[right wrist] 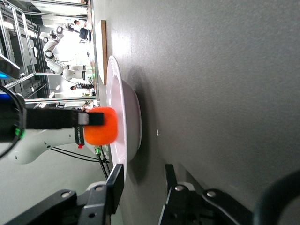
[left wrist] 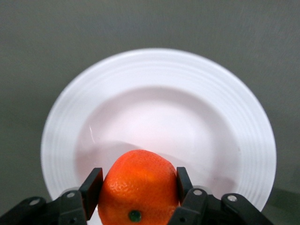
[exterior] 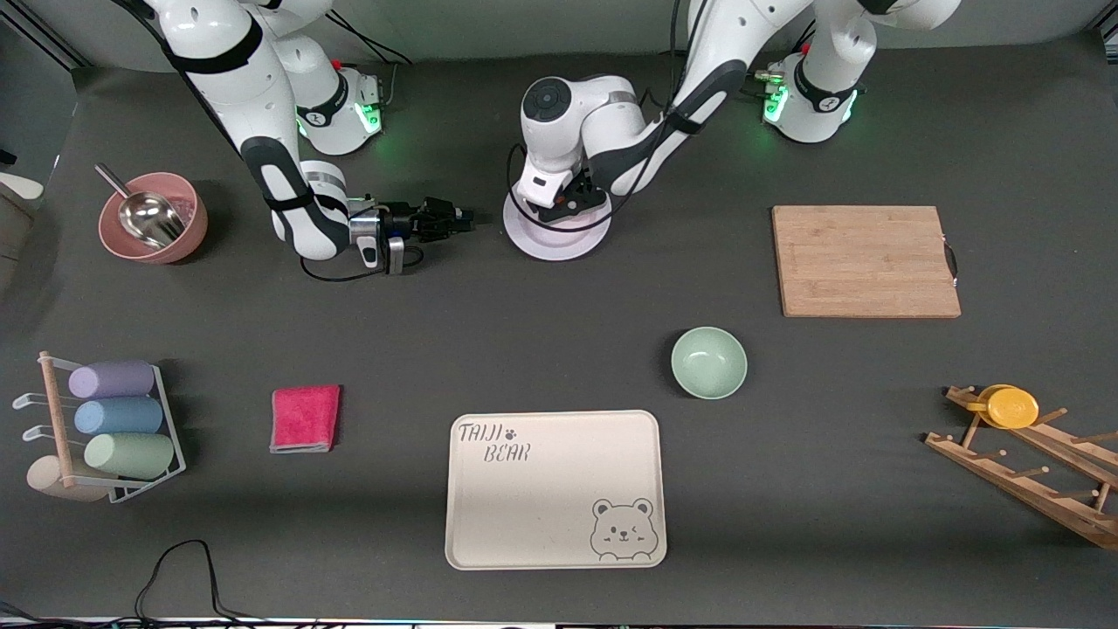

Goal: Place orange and plate with both arms
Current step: 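Lower the orange onto the plate held by the right gripper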

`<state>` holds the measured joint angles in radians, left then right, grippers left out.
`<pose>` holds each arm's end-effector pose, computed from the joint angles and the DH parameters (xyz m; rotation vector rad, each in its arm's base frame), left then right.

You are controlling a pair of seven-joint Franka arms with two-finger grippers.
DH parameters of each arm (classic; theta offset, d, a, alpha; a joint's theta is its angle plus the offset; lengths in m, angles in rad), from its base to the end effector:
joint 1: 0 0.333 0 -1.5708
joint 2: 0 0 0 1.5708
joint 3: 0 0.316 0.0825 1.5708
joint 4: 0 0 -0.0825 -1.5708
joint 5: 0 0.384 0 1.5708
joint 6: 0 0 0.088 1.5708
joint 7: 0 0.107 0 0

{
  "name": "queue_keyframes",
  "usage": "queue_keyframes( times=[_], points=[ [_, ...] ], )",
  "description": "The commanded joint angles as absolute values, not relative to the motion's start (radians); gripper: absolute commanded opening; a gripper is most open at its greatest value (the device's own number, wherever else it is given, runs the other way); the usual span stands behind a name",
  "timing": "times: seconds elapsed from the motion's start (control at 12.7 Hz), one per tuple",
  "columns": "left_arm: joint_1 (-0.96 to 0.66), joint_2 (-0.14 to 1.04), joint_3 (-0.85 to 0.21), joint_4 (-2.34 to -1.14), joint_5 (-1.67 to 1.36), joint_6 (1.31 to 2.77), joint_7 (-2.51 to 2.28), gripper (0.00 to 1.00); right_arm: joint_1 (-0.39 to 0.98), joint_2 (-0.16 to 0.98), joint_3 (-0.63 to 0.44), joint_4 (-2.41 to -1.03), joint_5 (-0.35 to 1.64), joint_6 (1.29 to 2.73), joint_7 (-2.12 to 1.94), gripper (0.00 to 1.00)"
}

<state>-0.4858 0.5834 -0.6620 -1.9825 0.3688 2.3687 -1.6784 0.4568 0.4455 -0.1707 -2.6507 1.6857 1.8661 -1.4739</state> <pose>0.2616 -0.5442 0.2195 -3.0721 -0.5092 0.1628 0.2937 0.1527 0.0848 -1.9304 -0.1308 0.1354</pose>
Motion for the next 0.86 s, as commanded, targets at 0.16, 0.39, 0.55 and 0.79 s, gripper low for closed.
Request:
queue_keyframes(
  times=[0.16,0.39,0.55,0.79],
  points=[
    [-0.512,0.601,-0.644,-1.974,0.400,2.402,-1.729,0.00,0.457,0.476,-0.158,-2.642,1.713,1.855,-1.506,0.43],
    [-0.512,0.603,-0.640,-1.974,0.413,2.401,-1.729,1.00,0.459,0.474,-0.141,-2.654,1.755,1.855,-1.508,0.43],
    [-0.512,0.601,-0.640,-1.973,0.413,2.401,-1.730,1.00,0.459,0.472,-0.120,-2.654,1.788,1.855,-1.509,0.43],
    [-0.505,0.598,-0.640,-1.973,0.411,2.401,-1.730,1.00,0.459,0.479,-0.092,-2.655,1.833,1.856,-1.531,0.43]
  ],
)
